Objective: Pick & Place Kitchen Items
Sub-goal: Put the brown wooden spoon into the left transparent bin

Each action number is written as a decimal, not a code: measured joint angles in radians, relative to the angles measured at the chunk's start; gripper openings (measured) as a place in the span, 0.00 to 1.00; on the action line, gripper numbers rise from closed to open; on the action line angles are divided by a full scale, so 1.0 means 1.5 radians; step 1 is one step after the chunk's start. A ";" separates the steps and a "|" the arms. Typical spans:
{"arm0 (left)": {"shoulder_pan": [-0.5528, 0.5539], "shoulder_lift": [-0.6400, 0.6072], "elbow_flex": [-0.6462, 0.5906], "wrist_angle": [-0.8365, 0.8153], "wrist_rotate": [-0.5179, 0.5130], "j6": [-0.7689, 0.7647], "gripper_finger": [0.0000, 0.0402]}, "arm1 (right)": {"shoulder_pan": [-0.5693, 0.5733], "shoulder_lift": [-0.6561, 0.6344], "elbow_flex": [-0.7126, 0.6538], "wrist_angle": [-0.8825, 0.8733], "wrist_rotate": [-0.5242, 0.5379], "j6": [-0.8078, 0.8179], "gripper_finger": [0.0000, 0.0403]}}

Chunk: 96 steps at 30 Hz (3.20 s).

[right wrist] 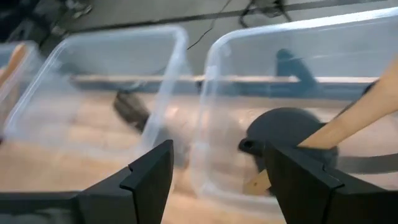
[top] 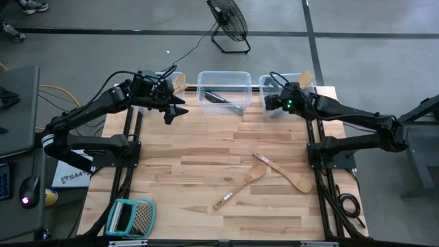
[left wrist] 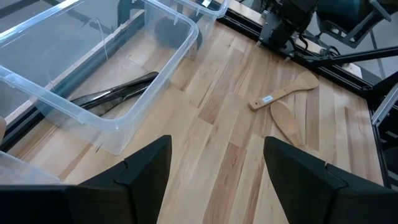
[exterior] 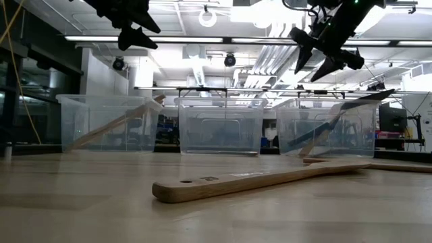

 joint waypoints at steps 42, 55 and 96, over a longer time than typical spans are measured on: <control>-0.170 -0.213 0.000 -0.185 -0.165 -0.052 0.62 | 0.461 0.113 0.000 -0.067 -0.207 0.036 0.59; -0.169 -0.246 0.000 -0.214 -0.187 -0.052 0.62 | 0.490 0.181 0.000 -0.282 -0.341 0.109 0.59; -0.169 -0.254 0.000 -0.229 -0.186 -0.083 0.62 | 0.559 0.331 -0.066 -0.254 -0.329 0.132 0.59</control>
